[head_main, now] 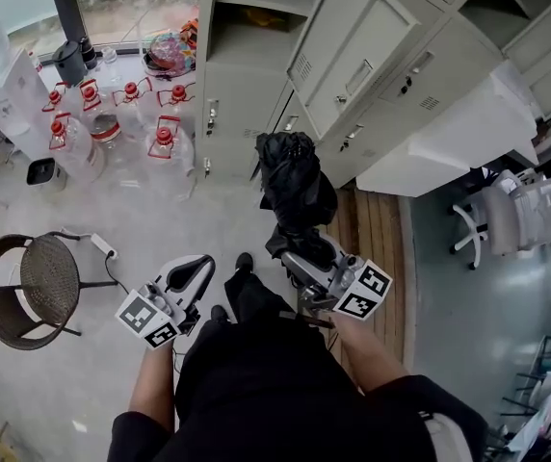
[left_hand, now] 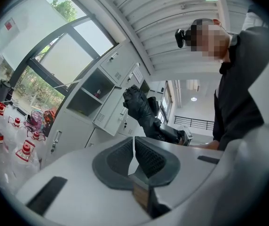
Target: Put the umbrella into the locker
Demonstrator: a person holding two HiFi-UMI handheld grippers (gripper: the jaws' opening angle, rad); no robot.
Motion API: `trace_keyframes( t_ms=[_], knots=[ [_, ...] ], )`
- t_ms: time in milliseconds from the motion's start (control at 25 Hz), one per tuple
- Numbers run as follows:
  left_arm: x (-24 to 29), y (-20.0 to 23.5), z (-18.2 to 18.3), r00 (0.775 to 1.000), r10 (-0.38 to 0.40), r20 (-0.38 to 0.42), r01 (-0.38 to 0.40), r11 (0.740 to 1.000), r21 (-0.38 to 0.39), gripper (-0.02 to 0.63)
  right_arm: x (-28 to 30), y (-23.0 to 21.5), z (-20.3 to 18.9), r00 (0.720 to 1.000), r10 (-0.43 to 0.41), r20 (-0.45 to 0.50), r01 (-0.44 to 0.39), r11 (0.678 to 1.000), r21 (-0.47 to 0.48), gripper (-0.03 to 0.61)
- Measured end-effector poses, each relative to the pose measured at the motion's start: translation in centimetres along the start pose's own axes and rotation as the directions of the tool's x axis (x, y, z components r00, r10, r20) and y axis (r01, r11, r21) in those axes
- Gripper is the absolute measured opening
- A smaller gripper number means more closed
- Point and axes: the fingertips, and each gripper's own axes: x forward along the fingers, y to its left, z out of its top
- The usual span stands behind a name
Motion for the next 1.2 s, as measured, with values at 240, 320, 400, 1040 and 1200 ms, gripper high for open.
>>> trace_keyframes(
  t_ms=[240,320,400,1040,1200],
  knots=[
    [3.1,3.4,0.7,1.000,0.016,-0.016,-0.016,1.000,0.015,0.025,3.0,-4.5,-0.2,1.000,0.022,-0.002,-0.022,1.000,0.018,0.245],
    [4.2,4.9,1.4,0.999,0.024,-0.031,-0.024,0.999,0.026,0.025,4.5,-6.0,0.5,0.999,0.039,0.004,-0.039,0.999,0.030,0.245],
    [5.4,6.4,2.4,0.999,0.036,-0.034,-0.035,0.999,0.036,0.025,6.0,-7.5,1.3,0.998,0.056,0.008,-0.056,0.998,0.032,0.245],
    [16.3,16.6,8.1,0.996,0.082,-0.042,-0.078,0.993,0.089,0.025,13.3,-18.9,6.7,0.994,0.105,-0.037,-0.105,0.994,0.013,0.245],
    [17.9,19.2,9.6,0.995,0.097,-0.031,-0.094,0.990,0.103,0.025,14.6,-21.5,7.2,0.995,0.095,-0.036,-0.095,0.995,0.010,0.245]
  ],
)
